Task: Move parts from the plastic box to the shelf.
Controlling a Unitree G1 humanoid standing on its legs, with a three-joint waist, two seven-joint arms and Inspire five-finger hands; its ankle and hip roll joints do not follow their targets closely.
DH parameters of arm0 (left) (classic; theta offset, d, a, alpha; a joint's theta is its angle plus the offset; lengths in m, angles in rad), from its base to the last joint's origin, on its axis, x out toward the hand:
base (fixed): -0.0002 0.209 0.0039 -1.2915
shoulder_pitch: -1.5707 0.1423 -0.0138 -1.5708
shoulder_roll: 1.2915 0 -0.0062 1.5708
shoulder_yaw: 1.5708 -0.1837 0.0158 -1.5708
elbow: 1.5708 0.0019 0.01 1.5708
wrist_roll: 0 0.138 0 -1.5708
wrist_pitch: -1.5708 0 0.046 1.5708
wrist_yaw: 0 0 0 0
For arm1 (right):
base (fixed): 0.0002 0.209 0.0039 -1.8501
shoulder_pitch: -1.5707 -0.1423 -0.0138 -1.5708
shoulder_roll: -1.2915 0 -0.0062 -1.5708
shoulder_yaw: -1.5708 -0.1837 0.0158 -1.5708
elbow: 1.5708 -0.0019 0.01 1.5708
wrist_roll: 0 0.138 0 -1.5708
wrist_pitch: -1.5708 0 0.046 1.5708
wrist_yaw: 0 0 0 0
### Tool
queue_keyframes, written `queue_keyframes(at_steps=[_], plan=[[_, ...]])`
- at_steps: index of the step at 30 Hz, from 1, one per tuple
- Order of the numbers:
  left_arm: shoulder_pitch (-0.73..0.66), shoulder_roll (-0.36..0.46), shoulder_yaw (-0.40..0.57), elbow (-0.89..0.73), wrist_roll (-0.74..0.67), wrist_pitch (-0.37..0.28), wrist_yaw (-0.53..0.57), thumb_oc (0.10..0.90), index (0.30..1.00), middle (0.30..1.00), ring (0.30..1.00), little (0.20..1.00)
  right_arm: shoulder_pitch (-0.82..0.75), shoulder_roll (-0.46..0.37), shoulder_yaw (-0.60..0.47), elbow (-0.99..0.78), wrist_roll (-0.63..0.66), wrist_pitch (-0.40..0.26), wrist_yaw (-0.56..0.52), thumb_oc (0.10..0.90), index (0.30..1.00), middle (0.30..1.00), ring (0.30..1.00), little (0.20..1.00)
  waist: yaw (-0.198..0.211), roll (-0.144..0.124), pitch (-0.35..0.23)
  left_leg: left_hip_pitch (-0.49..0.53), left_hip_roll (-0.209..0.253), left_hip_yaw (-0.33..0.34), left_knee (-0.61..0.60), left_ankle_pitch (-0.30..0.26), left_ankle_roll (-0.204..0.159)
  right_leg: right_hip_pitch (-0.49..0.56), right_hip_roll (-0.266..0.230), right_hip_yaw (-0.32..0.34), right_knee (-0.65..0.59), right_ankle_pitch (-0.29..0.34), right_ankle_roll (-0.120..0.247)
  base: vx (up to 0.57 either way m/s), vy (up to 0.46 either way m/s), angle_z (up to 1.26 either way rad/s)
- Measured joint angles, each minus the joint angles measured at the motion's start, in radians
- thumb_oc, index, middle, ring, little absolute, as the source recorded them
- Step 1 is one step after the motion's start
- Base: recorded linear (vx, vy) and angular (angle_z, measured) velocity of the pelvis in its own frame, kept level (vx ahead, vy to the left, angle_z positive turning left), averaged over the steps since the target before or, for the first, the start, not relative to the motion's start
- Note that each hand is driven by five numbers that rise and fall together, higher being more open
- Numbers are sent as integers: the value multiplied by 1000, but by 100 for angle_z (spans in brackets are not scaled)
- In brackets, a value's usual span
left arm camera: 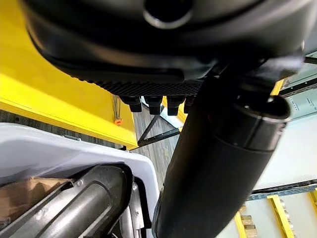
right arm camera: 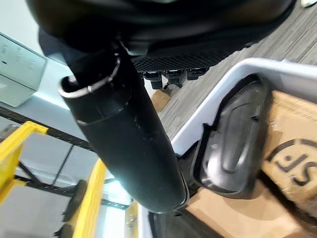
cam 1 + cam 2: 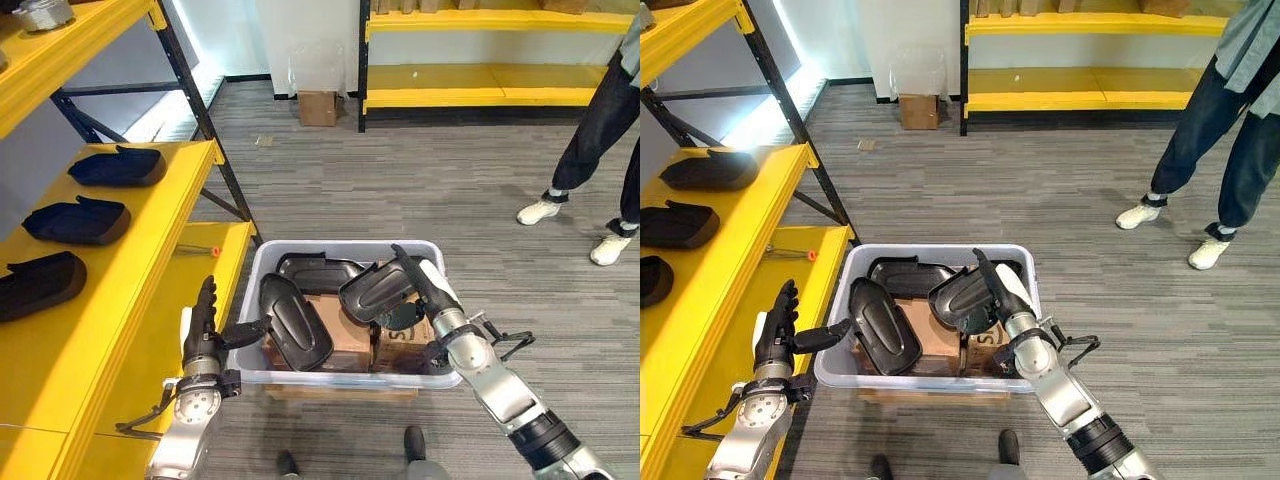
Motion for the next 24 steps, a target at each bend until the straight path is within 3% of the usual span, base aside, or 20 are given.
queue_keyframes(at_steps=[4,14,24], plan=[[-22,-2,-13,0,0,0,1,900,1000,1000,1000,1000,-48,21,15,0,0,-30,2,900,1000,1000,1000,1000,0,13,9,-2,-8,1,0,1,1,-3,-7,1,1,4,2,13,92,0],[-48,-2,-37,-16,0,16,13,900,1000,1000,1000,1000,-64,35,86,64,-41,-37,24,900,1000,1000,1000,1000,2,7,30,21,-39,9,4,-9,15,14,-36,-1,1,10,12,40,42,-1],[-49,-3,-37,-16,-1,32,16,900,1000,1000,1000,1000,-68,45,105,69,-109,-52,74,900,1000,1000,1000,1000,7,23,63,17,-52,8,4,-8,20,10,-50,-1,1,13,16,0,0,0]])
